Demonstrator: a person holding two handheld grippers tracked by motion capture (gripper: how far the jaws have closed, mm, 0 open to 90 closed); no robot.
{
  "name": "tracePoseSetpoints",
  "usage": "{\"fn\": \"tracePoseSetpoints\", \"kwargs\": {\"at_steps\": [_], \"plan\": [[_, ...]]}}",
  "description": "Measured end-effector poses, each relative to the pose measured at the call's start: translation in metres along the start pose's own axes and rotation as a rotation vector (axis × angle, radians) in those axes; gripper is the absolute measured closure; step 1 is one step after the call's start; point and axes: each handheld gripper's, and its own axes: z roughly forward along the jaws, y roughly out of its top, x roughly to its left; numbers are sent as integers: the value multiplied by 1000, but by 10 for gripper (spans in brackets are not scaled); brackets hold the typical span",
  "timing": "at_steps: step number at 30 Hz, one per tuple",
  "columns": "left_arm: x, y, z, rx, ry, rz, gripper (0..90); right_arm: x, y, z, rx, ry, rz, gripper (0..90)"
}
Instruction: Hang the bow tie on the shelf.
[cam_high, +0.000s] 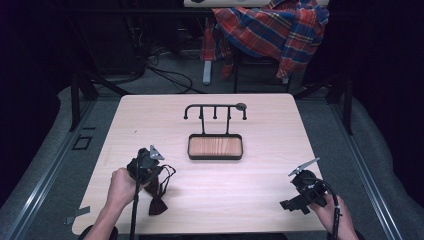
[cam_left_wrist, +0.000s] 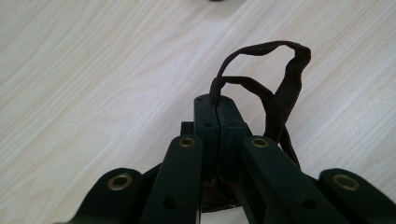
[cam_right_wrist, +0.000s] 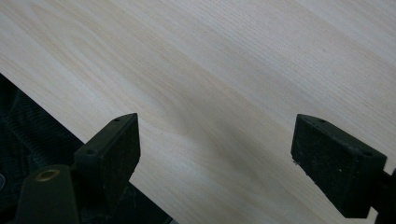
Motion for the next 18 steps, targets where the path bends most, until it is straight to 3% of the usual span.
{"fn": "tracePoseSetpoints", "kwargs": {"at_steps": [5, 18], "plan": [[1, 1, -9, -59, 11, -10, 892, 0, 0, 1, -7, 8, 6, 154], [4, 0, -15, -90, 23, -25, 892, 1, 0, 1, -14, 7, 8, 154]]}}
